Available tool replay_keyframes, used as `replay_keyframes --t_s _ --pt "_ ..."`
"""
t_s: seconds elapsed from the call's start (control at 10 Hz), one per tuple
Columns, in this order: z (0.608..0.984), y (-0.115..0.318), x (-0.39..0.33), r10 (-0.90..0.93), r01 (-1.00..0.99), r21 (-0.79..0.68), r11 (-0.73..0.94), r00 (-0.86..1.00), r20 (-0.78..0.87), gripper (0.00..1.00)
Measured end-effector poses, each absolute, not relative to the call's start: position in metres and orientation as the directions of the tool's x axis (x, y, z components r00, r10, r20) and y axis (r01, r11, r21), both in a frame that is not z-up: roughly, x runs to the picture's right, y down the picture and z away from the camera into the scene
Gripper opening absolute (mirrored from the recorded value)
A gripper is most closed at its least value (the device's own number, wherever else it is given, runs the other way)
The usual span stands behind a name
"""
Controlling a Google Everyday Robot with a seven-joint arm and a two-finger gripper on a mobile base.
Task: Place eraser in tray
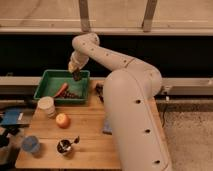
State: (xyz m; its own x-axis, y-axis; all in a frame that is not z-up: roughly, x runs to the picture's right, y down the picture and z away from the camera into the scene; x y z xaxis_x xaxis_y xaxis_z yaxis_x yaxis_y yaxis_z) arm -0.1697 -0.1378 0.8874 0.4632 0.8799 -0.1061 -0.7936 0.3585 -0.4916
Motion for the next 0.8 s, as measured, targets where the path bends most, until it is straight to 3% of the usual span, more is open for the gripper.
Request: replay_keyframes --t_s 0.8 --pt "0.8837 -0.1420 -0.1669 0.892 -0.796 -0.484 0.362 0.446 -0.066 0.63"
